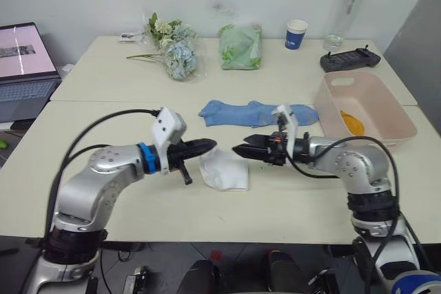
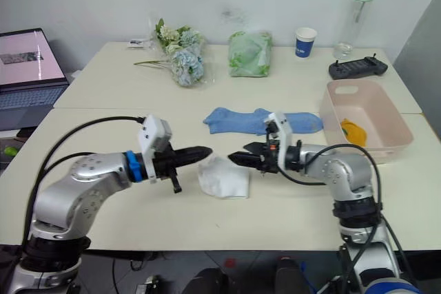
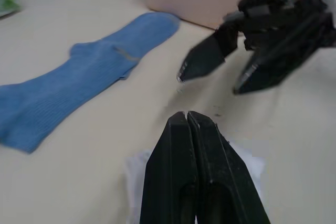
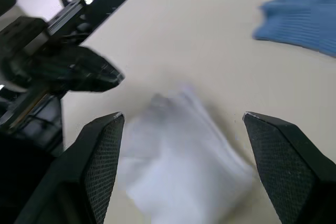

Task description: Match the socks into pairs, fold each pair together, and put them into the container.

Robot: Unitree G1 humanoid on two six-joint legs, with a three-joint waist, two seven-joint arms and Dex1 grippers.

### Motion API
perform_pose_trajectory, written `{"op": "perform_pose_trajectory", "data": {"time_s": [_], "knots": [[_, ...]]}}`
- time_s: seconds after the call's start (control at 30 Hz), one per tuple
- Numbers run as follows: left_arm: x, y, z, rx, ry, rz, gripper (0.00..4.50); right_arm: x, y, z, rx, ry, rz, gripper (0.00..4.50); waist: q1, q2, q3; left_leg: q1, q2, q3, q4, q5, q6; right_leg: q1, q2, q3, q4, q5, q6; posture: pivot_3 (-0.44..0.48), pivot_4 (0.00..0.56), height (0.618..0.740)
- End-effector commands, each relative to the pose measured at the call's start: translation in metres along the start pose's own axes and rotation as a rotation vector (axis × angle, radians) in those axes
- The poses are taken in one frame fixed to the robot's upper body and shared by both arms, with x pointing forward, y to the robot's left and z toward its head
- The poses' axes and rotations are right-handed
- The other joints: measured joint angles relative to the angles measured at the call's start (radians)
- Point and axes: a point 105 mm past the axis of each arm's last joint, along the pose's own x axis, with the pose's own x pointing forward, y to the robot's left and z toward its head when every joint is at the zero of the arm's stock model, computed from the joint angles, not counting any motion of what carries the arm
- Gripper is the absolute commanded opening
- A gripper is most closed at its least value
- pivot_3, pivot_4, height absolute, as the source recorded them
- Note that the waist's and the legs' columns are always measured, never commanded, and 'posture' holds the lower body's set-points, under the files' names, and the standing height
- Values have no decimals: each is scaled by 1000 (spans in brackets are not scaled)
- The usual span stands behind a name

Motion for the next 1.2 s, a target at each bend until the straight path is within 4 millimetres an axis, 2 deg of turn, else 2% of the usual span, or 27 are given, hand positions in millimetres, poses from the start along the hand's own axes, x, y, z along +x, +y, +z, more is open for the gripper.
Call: {"op": "perform_pose_trajectory", "data": {"time_s": [0.03, 0.13, 0.23, 0.37, 0.67, 0.97, 1.07, 1.2], "knots": [[11, 1, -27, 57, 83, -1, 0, -6, 0, -8, -6, 33, -34, 3892, -5, 0, 0, 0, 0, 0, 0, 0, 0, 0, 0, 0, 0, 0, 0, 0, 150, 740], [10, 10, -48, 99, 153, 31, 0, -3, 2, -19, 5, 81, -30, 3892, -11, 0, 0, 0, 0, 1, -1, 0, 0, -1, 0, 1, 1, 0, 0, 0, 150, 740], [7, 11, -54, 115, 173, 27, 0, 0, 3, -24, 13, 104, -30, 3892, -7, 0, 0, 0, 0, 0, 0, 0, 0, -1, 0, 0, 1, 0, 0, 0, 150, 740], [-3, 12, -68, 107, 228, 42, 0, 13, 4, -36, 70, 149, -13, 3892, -7, 0, 0, 0, 0, 0, 0, 0, 0, 0, 0, 0, 0, 0, 0, 0, 150, 740], [-2, 6, -71, 96, 213, 39, 0, 46, 8, -39, 234, 160, 36, 3892, -13, 0, 0, 1, 1, 0, -1, 0, 0, 0, 0, 0, 1, 0, 0, 0, 150, 740], [-4, 6, -65, 113, 181, 58, 0, 68, 28, -38, 282, 165, 121, 3892, -19, 1, 0, 1, 1, 0, -1, 0, 0, -1, 0, 0, 2, 0, 0, 0, 150, 740], [-4, 7, -62, 109, 171, 64, 0, 68, 28, -41, 258, 174, 125, 3347, -20, 1, 0, 1, 1, -1, -1, 0, 0, -1, 0, 0, 1, 0, 0, 0, 150, 740], [-4, 5, -61, 109, 165, 56, 0, 67, 28, -44, 226, 175, 124, 1997, -21, 1, 0, 1, 1, -1, -1, 0, 0, -1, 0, 0, 1, 0, 0, 0, 150, 740]]}}
